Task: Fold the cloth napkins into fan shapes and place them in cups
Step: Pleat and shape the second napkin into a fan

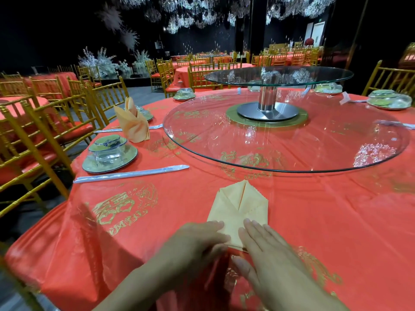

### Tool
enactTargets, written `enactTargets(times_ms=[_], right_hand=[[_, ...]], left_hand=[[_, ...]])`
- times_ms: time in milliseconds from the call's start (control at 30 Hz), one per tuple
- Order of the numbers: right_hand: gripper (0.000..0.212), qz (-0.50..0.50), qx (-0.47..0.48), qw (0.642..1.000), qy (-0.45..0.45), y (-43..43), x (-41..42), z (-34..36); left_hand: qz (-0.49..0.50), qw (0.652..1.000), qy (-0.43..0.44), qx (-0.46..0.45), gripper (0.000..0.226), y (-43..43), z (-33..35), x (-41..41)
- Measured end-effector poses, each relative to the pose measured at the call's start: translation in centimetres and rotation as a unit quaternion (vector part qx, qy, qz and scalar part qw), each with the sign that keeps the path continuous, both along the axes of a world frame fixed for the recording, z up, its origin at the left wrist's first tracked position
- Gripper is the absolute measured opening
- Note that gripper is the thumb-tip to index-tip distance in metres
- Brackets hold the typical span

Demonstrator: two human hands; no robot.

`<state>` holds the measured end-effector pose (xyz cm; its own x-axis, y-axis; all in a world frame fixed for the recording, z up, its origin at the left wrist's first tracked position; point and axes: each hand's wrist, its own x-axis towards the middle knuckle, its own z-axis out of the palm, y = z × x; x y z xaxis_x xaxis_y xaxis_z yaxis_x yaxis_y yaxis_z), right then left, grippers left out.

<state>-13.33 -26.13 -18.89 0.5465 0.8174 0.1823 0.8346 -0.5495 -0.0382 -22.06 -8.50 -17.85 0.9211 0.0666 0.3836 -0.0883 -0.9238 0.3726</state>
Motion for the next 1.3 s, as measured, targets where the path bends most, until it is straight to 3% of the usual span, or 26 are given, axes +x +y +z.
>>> enactTargets(times_ms=[33,100,133,233,300,400,500,600,833,1033,1167,1300], right_hand=[[0.079,-0.003,0.036,0.999,-0.014,0.0,0.2,0.5],[0.076,-0.001,0.064,0.998,0.010,0.3,1.1,1.9],[0.070,0.012,0.057,0.997,0.051,0.5,1.7,2.7],[0.037,0.038,0.099,0.991,0.081,0.6,3.5,2.9],[0.029,0.024,0.091,0.991,0.092,0.9,3.4,2.2],[0.050,0.014,0.037,0.998,0.040,0.7,3.7,0.9],[0.107,0.047,-0.006,0.994,0.097,0.3,4.4,0.8],[0.116,0.057,-0.065,0.987,0.133,0.0,4.7,1.2],[0.112,0.052,-0.075,0.986,0.142,0.7,5.3,2.8],[0.107,0.044,-0.110,0.980,0.158,1.3,5.7,2.7],[0.076,0.015,-0.085,0.989,0.122,1.6,6.4,3.0],[0.095,0.064,-0.059,0.990,0.109,3.4,7.6,2.6]], left_hand=[[0.032,0.999,0.019,-0.028,0.025,-0.3,0.8,1.1],[0.063,0.987,0.080,0.125,0.026,-1.0,1.7,3.4],[0.076,0.982,0.084,0.152,0.030,-1.3,1.9,4.1],[0.052,0.985,0.071,0.148,0.021,-1.5,0.0,4.9],[0.054,0.982,0.092,0.157,0.024,-1.1,-0.8,4.8],[0.086,0.969,0.147,0.182,0.081,-1.0,-0.3,4.9],[0.089,0.954,0.230,0.168,0.100,-0.9,-0.2,4.8],[0.082,0.956,0.236,0.154,0.101,-0.9,-0.1,4.6],[0.075,0.951,0.253,0.159,0.098,-1.2,0.6,4.5],[0.066,0.945,0.296,0.126,0.064,-0.8,0.9,5.0],[0.066,0.948,0.291,0.111,0.075,-0.8,0.7,4.9],[0.063,0.945,0.291,0.132,0.073,-0.8,0.7,5.0]])
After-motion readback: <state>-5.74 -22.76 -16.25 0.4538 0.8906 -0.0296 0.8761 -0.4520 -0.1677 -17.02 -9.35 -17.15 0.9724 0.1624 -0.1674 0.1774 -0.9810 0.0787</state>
